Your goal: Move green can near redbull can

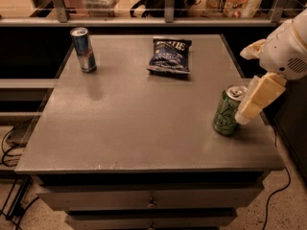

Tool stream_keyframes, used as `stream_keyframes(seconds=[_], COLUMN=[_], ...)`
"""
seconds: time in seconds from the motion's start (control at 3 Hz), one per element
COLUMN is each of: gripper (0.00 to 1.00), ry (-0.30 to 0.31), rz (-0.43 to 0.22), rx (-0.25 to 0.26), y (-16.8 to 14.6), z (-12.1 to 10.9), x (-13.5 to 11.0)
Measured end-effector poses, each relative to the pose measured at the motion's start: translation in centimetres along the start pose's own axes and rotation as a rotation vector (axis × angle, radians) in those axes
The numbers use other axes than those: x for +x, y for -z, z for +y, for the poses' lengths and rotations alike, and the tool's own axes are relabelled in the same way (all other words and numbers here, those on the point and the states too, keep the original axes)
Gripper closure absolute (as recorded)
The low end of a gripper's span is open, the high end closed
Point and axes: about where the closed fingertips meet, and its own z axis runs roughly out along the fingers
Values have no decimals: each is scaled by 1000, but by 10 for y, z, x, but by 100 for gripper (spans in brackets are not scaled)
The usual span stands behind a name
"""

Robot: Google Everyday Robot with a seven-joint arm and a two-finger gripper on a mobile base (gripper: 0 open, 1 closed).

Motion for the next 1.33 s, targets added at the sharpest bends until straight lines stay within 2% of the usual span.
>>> stream_keyframes(seconds=[0.33,0.67,1.0,1.33], gripper=[0,18,42,65], ry=[-21,-34,-28,14], rz=[-11,-1,50,94], rx=[-44,-64,-47,-14], y=[-25,-36,-37,-29], z=[-7,-11,-14,-17], x=[5,9,5,-10])
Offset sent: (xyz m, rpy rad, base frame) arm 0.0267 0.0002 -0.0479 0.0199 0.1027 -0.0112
